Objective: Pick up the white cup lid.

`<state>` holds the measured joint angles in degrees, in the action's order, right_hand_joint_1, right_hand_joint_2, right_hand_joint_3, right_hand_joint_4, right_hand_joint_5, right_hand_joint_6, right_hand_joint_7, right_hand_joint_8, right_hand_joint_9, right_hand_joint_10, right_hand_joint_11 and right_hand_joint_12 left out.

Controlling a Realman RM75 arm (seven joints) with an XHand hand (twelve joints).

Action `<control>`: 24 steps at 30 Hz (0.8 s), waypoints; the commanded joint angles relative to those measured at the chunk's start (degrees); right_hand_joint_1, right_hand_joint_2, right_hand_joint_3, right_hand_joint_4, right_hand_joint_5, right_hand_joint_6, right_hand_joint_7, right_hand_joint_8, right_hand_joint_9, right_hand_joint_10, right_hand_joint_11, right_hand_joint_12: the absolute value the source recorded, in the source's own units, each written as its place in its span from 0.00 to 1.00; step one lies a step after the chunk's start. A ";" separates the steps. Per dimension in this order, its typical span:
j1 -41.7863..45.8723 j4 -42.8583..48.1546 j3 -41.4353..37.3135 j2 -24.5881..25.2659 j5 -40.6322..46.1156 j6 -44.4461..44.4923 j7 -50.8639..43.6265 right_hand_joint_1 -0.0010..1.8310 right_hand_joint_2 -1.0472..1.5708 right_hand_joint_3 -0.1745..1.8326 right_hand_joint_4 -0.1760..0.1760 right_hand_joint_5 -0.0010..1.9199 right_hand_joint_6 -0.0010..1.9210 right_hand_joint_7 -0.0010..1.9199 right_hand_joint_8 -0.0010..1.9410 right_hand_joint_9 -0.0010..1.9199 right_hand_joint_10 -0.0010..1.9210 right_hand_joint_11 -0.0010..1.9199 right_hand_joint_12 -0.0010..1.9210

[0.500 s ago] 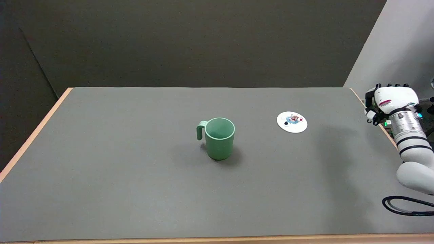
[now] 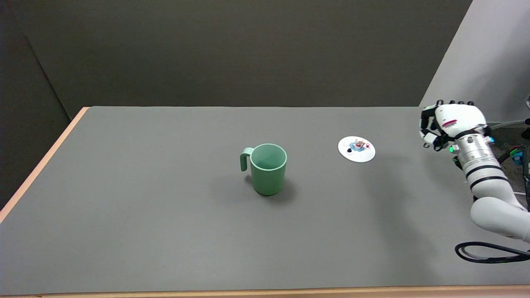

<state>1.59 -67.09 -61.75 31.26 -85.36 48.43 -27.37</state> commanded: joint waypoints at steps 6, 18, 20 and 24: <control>-6.67 -7.15 7.10 2.90 0.22 -2.54 0.44 0.52 0.81 0.20 1.00 0.44 0.63 0.58 0.24 0.57 0.26 0.44 0.56; -17.30 -4.97 17.78 4.83 -0.34 -2.48 0.84 0.52 0.81 0.20 1.00 0.43 0.63 0.57 0.24 0.57 0.26 0.43 0.57; -18.25 -4.39 18.44 5.15 -0.34 -2.56 0.84 0.52 0.81 0.20 1.00 0.43 0.63 0.57 0.24 0.57 0.26 0.43 0.57; -19.81 -3.21 19.91 6.26 -0.35 -2.71 0.84 0.52 0.81 0.20 1.00 0.43 0.64 0.57 0.24 0.57 0.26 0.43 0.57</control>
<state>-8.96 -72.38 -50.95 34.58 -85.25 46.31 -26.86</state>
